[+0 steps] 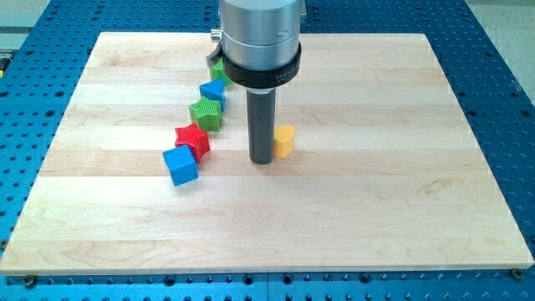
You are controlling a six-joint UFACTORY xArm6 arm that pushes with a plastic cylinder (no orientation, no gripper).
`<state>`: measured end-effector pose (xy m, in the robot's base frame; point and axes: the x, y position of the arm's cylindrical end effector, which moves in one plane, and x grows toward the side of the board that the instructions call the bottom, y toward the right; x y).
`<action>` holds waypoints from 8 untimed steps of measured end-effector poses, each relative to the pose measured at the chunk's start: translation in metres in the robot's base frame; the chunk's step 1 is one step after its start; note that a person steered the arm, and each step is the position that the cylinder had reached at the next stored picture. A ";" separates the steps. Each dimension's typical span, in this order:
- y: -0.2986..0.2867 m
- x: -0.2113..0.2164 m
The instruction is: Move the yellow heart right to the green star
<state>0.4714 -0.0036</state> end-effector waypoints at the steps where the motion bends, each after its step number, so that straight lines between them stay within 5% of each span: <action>1: 0.007 0.010; 2: 0.013 0.028; 4: 0.041 -0.034; 5: 0.052 0.010; 7: 0.025 0.020; 8: 0.021 -0.020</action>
<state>0.4510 0.0174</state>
